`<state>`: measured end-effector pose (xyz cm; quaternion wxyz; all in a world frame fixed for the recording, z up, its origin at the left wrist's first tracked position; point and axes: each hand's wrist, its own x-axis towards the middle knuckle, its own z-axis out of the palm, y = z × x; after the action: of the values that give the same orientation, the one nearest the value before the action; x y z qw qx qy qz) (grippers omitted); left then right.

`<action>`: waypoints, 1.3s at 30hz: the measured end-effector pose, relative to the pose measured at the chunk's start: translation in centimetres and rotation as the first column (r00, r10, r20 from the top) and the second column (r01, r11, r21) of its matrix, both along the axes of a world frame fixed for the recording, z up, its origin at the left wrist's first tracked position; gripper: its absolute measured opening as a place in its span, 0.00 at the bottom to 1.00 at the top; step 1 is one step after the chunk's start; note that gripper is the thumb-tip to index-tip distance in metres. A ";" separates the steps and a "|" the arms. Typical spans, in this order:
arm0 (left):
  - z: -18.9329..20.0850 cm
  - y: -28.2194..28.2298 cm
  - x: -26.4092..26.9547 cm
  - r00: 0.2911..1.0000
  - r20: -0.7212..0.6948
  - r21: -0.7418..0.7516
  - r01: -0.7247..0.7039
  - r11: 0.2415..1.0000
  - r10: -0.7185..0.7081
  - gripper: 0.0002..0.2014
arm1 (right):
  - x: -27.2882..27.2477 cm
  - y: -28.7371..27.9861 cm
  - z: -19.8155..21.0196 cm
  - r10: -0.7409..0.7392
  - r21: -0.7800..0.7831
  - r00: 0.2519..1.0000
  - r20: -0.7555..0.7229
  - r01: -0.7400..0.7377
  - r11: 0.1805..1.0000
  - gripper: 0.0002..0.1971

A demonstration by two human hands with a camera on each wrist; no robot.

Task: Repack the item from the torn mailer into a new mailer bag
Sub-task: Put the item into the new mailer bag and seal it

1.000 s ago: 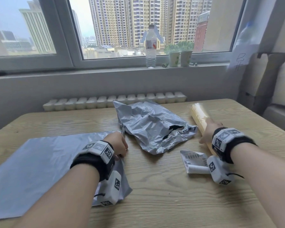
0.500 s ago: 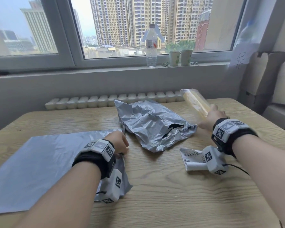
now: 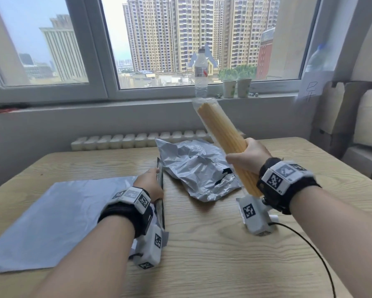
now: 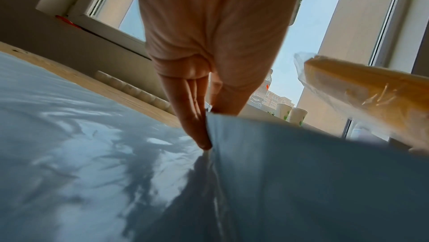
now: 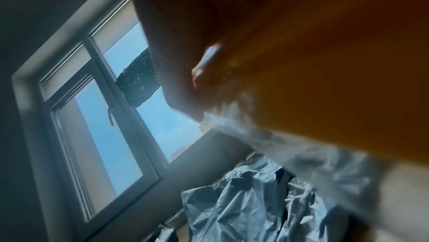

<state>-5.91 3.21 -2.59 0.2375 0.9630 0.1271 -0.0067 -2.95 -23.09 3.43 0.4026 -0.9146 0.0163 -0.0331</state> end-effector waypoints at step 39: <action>2.0 0.2 -1.8 0.984 0.176 -0.252 0.060 0.966 -0.015 0.33 | -5.3 3.7 -2.8 0.240 -0.714 0.931 -0.276 -0.366 0.597 0.48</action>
<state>-7.67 3.37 -0.60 0.3699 0.9234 0.0858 0.0555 -8.24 -19.38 0.61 -0.0173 -0.9869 -0.1246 0.1013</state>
